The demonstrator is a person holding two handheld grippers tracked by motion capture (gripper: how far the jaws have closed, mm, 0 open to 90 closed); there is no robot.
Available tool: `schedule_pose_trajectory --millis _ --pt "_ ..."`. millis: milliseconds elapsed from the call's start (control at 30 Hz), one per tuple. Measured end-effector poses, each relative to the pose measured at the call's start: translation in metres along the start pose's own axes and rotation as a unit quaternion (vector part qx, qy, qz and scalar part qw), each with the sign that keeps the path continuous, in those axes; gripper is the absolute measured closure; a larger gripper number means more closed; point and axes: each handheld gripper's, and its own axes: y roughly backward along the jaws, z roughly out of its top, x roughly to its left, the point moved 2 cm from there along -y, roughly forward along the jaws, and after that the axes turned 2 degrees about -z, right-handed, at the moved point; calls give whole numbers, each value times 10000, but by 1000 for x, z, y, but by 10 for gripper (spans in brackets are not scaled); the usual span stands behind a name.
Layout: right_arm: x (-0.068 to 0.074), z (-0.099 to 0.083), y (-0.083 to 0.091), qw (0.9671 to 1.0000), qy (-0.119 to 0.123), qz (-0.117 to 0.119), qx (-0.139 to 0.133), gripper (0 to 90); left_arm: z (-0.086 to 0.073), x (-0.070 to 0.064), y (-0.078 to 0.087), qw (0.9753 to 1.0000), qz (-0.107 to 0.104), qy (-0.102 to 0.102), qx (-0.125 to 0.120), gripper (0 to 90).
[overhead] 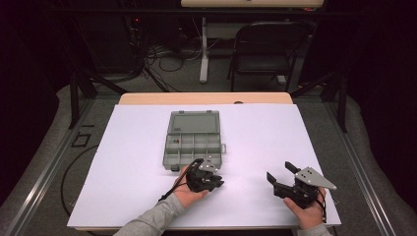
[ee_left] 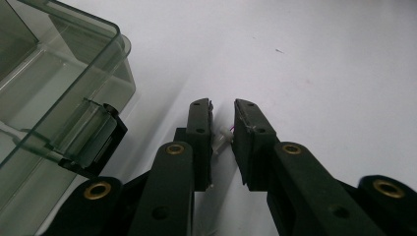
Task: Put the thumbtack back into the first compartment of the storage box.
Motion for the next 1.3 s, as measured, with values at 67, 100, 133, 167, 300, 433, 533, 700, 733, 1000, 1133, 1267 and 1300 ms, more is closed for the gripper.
schedule_pose_trajectory --millis 67,100,133,167,300,433,533,700,733,1000,1133,1267,1300 --pt "0 0 0 10000 5 3 0 216 0 -1 0 10000 27 14 -3 780" --pt "0 0 0 10000 3 3 1 217 0 -1 0 10000 37 26 -3 780" --pt "1 0 0 10000 6 -4 -6 217 0 -1 0 10000 77 38 7 781" --pt "1 0 0 10000 5 -3 0 217 0 -2 0 10000 75 58 -17 782" --pt "0 0 0 10000 -2 3 -17 217 0 -2 0 9998 160 92 22 833" --pt "0 0 0 10000 2 4 -12 217 0 -1 0 9999 91 116 11 833" --pt "1 0 0 10000 7 4 4 217 0 -2 0 9999 100 129 11 834" --pt "0 0 0 10000 3 5 2 217 0 -2 0 9998 107 169 -13 836" --pt "0 0 0 10000 4 6 -1 217 0 -1 0 9998 99 166 -19 836" --pt "0 0 0 10000 -6 0 -11 217 3 4 11 9989 25 410 -205 836" --pt "0 0 0 10000 -8 6 -10 217 5 7 24 9976 14 585 -366 836" --pt "0 0 0 10000 -11 5 -12 217 7 12 37 9962 47 695 -523 836" --pt "0 0 0 10000 -7 4 -12 217 7 13 40 9956 59 743 -575 836"
